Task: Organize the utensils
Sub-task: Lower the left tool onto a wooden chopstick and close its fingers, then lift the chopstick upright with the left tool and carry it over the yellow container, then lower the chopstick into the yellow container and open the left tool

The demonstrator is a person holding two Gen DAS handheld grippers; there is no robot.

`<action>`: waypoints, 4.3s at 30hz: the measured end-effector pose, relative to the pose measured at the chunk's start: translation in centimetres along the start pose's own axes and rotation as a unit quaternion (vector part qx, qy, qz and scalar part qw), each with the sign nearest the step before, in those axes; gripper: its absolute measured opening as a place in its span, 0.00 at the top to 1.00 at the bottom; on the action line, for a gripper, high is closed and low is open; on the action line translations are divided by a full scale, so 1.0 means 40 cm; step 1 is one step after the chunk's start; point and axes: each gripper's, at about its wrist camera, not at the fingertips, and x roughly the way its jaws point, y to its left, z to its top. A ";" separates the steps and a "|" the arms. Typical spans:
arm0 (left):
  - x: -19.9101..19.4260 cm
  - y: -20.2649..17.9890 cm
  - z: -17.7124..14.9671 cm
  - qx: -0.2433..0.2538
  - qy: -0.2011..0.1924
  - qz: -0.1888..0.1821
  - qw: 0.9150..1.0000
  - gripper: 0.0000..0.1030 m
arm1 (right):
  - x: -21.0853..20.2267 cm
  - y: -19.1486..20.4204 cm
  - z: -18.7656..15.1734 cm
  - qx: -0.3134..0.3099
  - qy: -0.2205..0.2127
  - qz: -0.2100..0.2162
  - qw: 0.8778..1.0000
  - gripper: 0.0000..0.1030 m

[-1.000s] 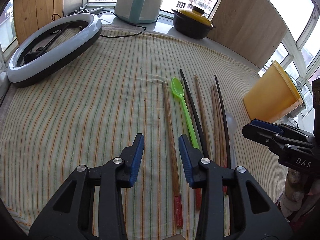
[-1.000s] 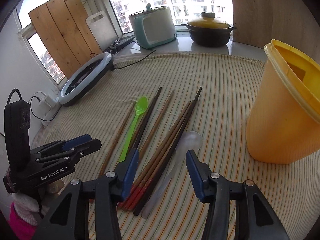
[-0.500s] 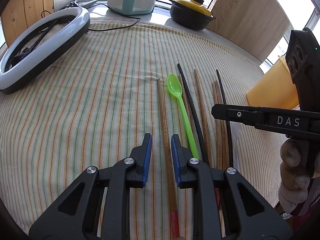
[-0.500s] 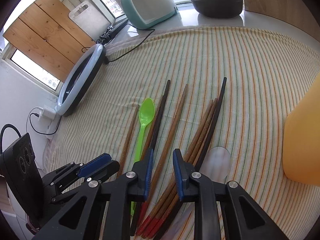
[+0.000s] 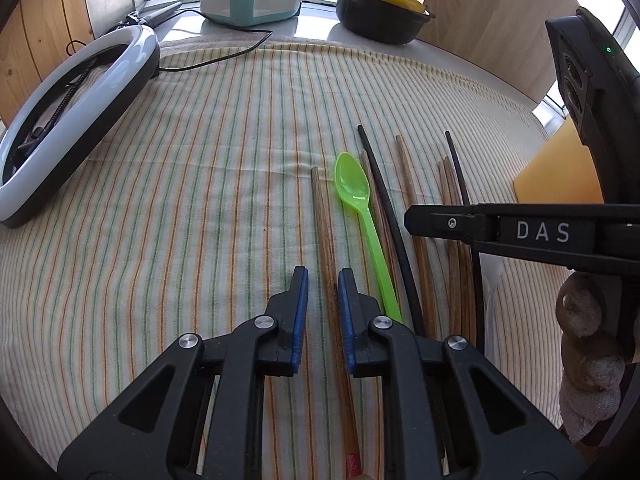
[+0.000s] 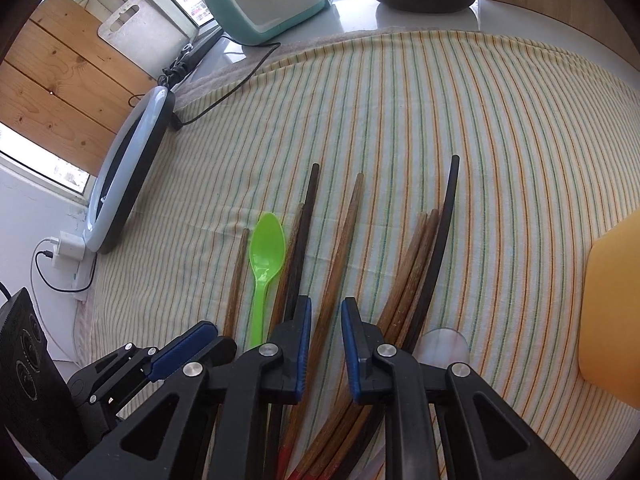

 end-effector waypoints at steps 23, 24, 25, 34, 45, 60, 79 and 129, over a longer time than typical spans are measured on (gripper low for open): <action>-0.058 0.059 0.011 -0.042 -0.035 -0.018 0.998 0.96 | -0.038 0.012 -0.008 -0.018 -0.031 0.021 0.999 0.95; -0.068 0.060 0.012 -0.044 -0.039 -0.019 0.998 0.96 | -0.048 0.012 -0.011 -0.019 -0.035 0.026 0.999 0.95; -0.078 0.061 0.012 -0.045 -0.043 -0.020 0.998 0.96 | -0.059 0.014 -0.014 -0.021 -0.039 0.031 0.999 0.95; -0.178 0.045 0.018 -0.037 -0.091 -0.020 0.995 0.96 | -0.172 0.033 -0.061 -0.051 -0.098 0.062 0.992 0.96; -0.283 0.006 0.032 -0.021 -0.143 -0.023 0.989 0.97 | -0.278 0.047 -0.137 -0.102 -0.174 0.073 0.977 0.96; -0.379 -0.079 0.061 0.005 -0.193 -0.045 0.980 0.97 | -0.440 0.030 -0.152 -0.119 -0.278 0.040 0.952 0.97; -0.459 -0.238 0.126 0.045 -0.244 -0.086 0.965 0.97 | -0.672 -0.107 -0.161 -0.076 -0.369 0.025 0.926 0.97; -0.346 -0.519 0.192 0.090 -0.196 -0.163 0.963 0.97 | -0.708 -0.347 -0.227 0.008 -0.362 -0.062 0.930 0.96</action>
